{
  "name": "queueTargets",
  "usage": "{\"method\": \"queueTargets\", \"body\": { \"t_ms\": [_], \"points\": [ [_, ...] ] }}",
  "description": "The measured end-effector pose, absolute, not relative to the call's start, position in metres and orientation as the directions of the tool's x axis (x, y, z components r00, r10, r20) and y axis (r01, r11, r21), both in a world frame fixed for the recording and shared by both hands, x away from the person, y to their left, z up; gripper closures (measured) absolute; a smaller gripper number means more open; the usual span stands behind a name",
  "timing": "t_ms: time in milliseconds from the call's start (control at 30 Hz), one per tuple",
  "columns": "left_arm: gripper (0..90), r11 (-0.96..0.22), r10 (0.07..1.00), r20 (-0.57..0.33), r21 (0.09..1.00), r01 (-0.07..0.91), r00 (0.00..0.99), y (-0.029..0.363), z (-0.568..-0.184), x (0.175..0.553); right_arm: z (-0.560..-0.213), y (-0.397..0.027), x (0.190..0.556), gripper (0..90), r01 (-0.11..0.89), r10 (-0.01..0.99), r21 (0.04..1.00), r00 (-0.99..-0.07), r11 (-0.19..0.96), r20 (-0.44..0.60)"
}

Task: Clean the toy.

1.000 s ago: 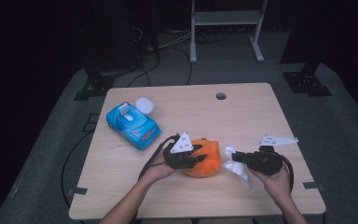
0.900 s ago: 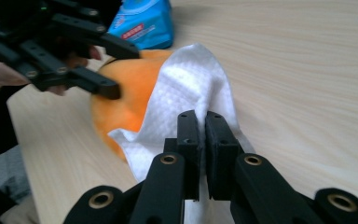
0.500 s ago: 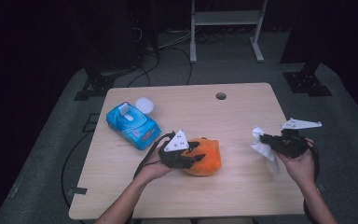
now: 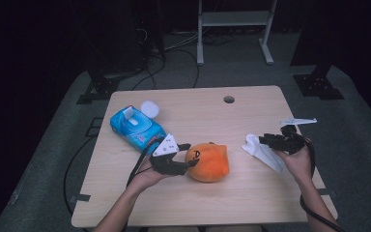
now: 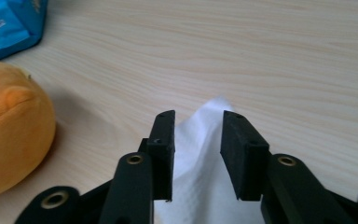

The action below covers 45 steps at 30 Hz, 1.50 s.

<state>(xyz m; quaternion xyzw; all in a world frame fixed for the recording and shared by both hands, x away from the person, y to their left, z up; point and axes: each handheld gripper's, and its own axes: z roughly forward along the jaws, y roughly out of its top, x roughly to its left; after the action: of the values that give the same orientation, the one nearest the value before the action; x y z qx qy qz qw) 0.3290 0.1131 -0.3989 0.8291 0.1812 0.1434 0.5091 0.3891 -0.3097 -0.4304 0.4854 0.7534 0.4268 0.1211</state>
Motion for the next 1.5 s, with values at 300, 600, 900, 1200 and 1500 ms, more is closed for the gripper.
{"method": "queueTargets", "body": {
  "t_ms": [300, 600, 900, 1200, 1500],
  "points": [
    [32.4, -0.398, 0.496, 0.057, 0.902, 0.169, 0.867, 0.135, -0.396, 0.324, -0.427, -0.305, 0.373, 57.4, 0.597, 0.792, 0.782, -0.560, 0.180, 0.245],
    [27.6, -0.394, 0.532, 0.046, 0.897, 0.199, 0.846, 0.150, -0.402, 0.318, -0.433, -0.310, 0.358, 53.8, 0.595, 0.779, 0.782, -0.573, 0.184, 0.253],
    [23.9, -0.374, 0.564, 0.038, 0.903, 0.214, 0.825, 0.163, -0.405, 0.315, -0.432, -0.315, 0.342, 51.1, 0.593, 0.779, 0.783, -0.576, 0.187, 0.250],
    [21.7, -0.370, 0.585, 0.031, 0.899, 0.233, 0.810, 0.177, -0.411, 0.311, -0.433, -0.315, 0.335, 49.9, 0.585, 0.772, 0.787, -0.587, 0.197, 0.243],
    [20.3, -0.364, 0.617, 0.013, 0.891, 0.270, 0.787, 0.190, -0.426, 0.309, -0.439, -0.315, 0.324, 49.0, 0.589, 0.766, 0.781, -0.594, 0.207, 0.245]
  ]
}}
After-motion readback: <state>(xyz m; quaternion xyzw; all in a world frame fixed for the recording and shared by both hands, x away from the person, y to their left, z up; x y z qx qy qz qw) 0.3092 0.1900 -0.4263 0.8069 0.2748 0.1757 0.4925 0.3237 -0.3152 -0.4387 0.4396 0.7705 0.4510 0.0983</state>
